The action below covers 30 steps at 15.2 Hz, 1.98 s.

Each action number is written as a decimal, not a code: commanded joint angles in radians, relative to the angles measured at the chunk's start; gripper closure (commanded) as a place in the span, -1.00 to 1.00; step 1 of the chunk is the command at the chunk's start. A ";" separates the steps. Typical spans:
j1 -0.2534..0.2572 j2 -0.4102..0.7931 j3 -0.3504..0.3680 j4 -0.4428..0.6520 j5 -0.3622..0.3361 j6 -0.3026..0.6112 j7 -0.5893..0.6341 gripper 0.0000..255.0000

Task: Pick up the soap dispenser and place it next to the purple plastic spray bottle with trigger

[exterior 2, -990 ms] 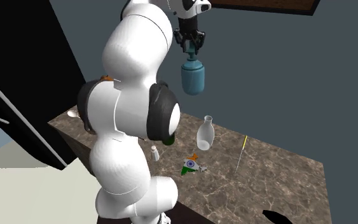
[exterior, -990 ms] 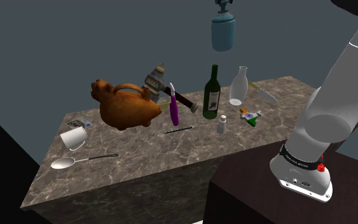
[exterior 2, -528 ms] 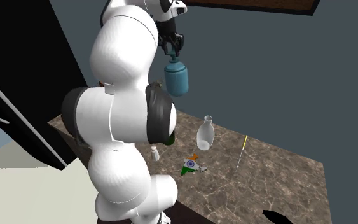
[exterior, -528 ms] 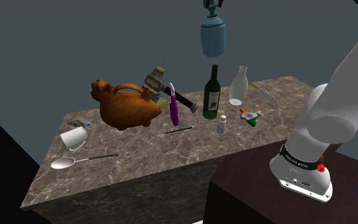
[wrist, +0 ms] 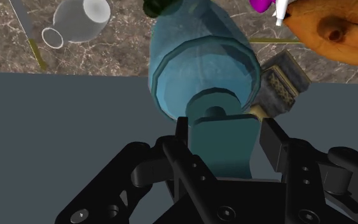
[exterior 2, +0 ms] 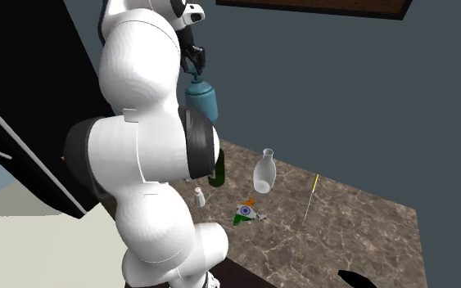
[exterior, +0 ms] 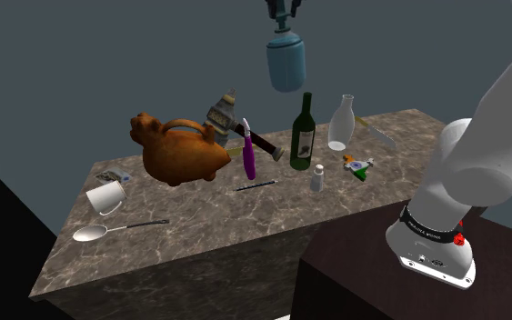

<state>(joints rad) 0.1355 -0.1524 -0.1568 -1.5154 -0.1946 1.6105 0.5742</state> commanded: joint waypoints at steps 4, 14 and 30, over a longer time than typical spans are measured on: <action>0.049 0.025 0.073 0.013 -0.015 -0.010 0.123 1.00; 0.154 0.164 0.203 0.152 -0.052 -0.062 0.348 1.00; 0.247 0.292 0.275 0.185 -0.093 -0.012 0.528 1.00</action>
<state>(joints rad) 0.3835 0.1424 0.1190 -1.3148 -0.2875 1.5837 1.0999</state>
